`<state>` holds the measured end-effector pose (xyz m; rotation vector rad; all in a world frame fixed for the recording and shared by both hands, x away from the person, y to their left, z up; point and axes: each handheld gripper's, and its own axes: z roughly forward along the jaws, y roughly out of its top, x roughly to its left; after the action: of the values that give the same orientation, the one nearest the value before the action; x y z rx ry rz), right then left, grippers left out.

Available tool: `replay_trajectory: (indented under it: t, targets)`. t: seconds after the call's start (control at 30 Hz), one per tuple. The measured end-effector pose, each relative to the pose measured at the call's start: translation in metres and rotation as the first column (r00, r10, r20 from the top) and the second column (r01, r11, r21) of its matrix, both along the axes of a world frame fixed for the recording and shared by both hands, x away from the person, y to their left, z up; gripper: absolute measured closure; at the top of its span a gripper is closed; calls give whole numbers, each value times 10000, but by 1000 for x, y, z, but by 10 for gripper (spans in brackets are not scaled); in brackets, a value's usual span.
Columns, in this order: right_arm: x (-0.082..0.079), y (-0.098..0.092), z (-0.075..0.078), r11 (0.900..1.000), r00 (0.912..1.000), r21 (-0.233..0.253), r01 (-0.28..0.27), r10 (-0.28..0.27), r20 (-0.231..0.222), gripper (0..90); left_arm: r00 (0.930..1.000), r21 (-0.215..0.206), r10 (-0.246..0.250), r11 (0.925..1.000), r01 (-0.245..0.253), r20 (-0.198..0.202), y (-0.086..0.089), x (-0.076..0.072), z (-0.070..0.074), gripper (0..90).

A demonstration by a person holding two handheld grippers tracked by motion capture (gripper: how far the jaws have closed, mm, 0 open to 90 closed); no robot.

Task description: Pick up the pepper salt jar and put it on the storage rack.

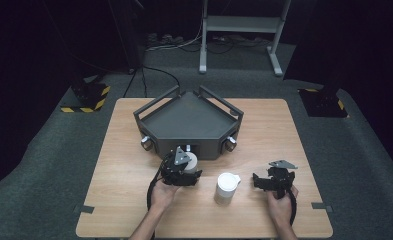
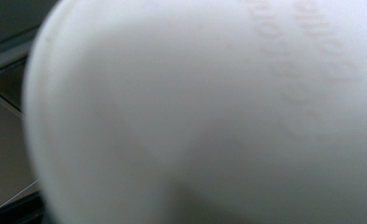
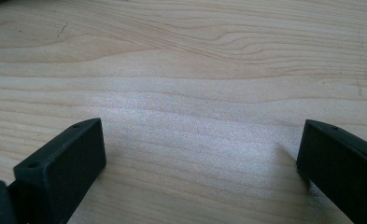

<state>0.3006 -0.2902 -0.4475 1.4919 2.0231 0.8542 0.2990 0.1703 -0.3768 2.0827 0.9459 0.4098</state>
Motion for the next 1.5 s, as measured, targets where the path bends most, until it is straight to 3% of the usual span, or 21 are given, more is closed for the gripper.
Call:
replay_trajectory:
  t: [0.43,0.77,1.1,1.4,1.5]
  targets:
    - [0,0,0,10000,10000,1,0,0,0,7,9998,-121,-205,9997,206,54,3,5,36,322]
    - [0,0,0,10000,10000,-5,-2,2,0,7,9964,-110,-840,9964,839,-58,4,26,76,322]
    - [0,0,0,10000,10000,-5,-1,1,0,6,9973,-377,-700,9969,692,-214,7,46,104,323]
    - [0,0,0,10000,10000,-3,-1,1,0,6,9994,-34,-321,9995,321,-115,4,67,135,323]
    - [0,0,0,10000,10000,-4,0,0,-1,6,9998,57,-166,9998,166,-135,4,73,138,323]
